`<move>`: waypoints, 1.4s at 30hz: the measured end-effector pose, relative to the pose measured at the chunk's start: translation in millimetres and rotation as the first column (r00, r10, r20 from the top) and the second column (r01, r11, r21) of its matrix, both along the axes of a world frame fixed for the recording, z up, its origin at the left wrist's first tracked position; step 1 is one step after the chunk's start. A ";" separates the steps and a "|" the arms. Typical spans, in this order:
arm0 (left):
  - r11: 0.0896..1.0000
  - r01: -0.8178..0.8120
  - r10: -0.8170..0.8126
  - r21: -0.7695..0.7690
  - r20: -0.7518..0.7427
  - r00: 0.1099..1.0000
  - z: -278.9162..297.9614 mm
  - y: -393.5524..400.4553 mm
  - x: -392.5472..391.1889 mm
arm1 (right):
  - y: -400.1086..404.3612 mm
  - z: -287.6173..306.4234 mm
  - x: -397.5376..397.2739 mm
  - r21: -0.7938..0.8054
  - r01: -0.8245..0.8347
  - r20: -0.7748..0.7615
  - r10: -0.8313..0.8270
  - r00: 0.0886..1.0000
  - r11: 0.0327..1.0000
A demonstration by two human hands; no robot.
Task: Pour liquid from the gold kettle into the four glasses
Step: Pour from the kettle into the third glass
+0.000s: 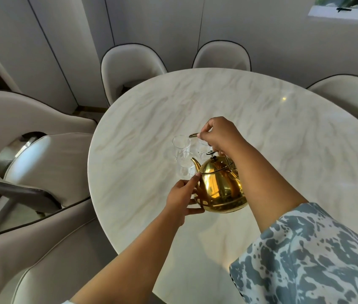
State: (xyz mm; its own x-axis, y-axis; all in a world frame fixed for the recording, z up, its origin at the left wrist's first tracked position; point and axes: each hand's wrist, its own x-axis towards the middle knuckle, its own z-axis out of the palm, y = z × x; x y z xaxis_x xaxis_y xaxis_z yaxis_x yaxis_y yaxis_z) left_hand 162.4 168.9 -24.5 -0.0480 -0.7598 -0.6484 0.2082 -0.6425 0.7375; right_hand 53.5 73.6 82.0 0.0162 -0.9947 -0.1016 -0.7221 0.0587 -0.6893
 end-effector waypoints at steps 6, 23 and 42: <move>1.000 -0.001 0.001 0.000 0.009 1.000 1.6 2.5 -0.8 | 1.5 0.0 -0.8 -0.008 -0.001 -0.010 0.001 1.000 1.000; 1.000 -0.001 0.001 -0.007 0.013 1.000 5.0 3.2 -0.5 | 1.3 1.3 -2.0 -0.011 0.006 0.010 -0.006 1.000 1.000; 1.000 0.004 -0.003 -0.012 0.014 1.000 5.2 0.8 -4.4 | -0.4 1.9 -5.4 -0.023 0.010 0.003 -0.010 1.000 1.000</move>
